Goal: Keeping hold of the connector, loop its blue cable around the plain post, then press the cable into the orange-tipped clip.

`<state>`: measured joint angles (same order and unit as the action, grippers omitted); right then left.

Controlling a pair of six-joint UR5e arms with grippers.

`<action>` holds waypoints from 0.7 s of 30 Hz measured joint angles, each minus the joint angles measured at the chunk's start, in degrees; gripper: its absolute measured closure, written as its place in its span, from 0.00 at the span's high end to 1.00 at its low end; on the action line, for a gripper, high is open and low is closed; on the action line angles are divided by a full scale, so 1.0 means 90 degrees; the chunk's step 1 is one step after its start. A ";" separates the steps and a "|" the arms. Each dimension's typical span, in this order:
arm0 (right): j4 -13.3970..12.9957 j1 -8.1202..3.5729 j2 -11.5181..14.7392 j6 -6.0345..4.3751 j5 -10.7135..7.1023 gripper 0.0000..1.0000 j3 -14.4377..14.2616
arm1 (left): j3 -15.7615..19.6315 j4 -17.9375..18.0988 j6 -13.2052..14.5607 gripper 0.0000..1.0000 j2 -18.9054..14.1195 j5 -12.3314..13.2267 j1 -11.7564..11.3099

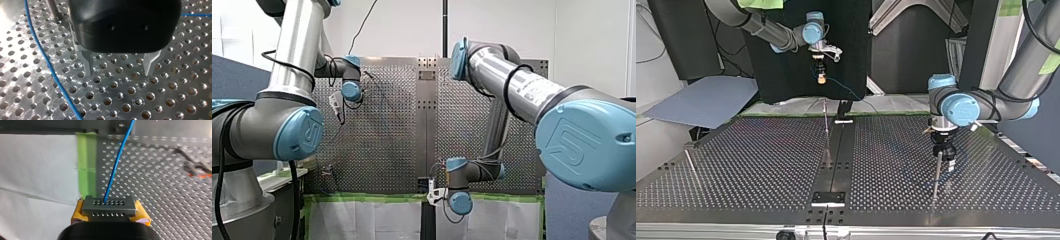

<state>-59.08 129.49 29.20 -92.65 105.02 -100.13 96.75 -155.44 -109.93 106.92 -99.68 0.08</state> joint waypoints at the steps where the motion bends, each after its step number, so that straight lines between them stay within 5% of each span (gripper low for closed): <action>1: -0.0049 0.0003 0.0049 -0.0014 0.0023 0.00 -0.0050 | 0.0000 -0.0002 -0.0003 1.00 0.0001 0.0002 0.0000; 8: -0.0500 -0.0033 0.0406 -0.0136 0.0158 0.00 -0.0502 | 0.0000 -0.0006 -0.0011 1.00 0.0001 -0.0001 0.0005; 21: -0.1415 -0.0142 0.0458 -0.0166 0.0185 0.00 -0.1416 | 0.0000 -0.0024 -0.0039 1.00 0.0002 0.0005 0.0020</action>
<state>-71.82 128.21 33.32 -94.15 106.69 -112.87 96.75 -155.65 -110.28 106.93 -99.63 0.27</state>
